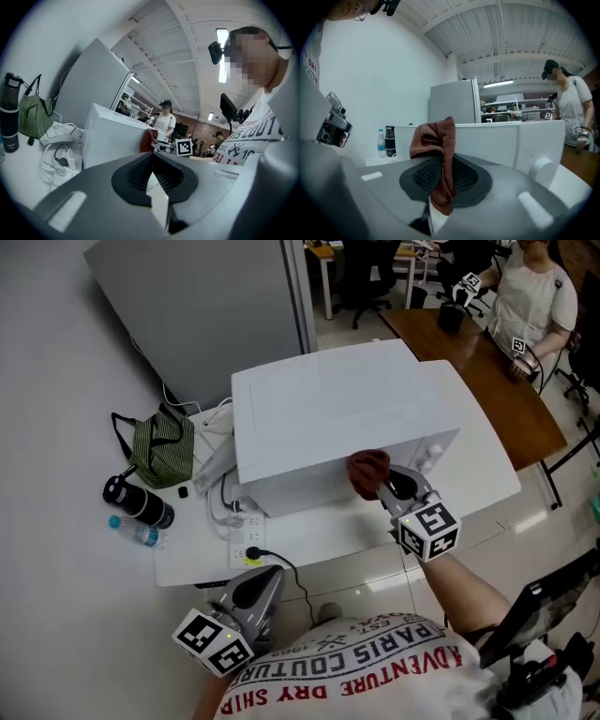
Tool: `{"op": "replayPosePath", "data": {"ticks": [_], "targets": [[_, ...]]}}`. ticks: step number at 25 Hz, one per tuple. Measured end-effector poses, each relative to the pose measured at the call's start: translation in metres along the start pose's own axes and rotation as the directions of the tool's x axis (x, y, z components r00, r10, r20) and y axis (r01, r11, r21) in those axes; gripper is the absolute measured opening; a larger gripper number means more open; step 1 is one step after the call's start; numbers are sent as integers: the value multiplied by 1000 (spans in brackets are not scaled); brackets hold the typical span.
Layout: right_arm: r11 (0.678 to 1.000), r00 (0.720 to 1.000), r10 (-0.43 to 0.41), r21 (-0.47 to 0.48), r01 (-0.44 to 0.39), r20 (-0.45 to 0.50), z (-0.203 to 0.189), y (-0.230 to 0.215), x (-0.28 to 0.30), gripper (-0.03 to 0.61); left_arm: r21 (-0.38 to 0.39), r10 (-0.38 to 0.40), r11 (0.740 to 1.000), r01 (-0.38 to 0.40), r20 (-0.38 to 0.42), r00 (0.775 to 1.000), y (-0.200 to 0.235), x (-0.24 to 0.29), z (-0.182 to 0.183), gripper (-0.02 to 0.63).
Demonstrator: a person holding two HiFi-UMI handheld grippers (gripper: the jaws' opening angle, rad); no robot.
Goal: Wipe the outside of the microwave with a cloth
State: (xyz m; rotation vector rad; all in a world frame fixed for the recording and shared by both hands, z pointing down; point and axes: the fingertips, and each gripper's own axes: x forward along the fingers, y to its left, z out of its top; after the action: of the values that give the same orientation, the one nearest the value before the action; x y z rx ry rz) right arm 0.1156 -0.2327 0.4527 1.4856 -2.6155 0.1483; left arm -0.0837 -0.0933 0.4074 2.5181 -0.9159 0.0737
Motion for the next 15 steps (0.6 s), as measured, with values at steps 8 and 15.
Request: {"op": "replayPosePath", "data": {"ticks": [8, 15], "targets": [[983, 984, -180, 38, 181, -16, -12, -65, -35, 44, 6, -80, 997, 81, -50, 996, -10, 27, -5, 6], [968, 969, -246, 42, 247, -29, -17, -87, -47, 44, 6, -102, 995, 103, -70, 992, -11, 34, -11, 6]]}}
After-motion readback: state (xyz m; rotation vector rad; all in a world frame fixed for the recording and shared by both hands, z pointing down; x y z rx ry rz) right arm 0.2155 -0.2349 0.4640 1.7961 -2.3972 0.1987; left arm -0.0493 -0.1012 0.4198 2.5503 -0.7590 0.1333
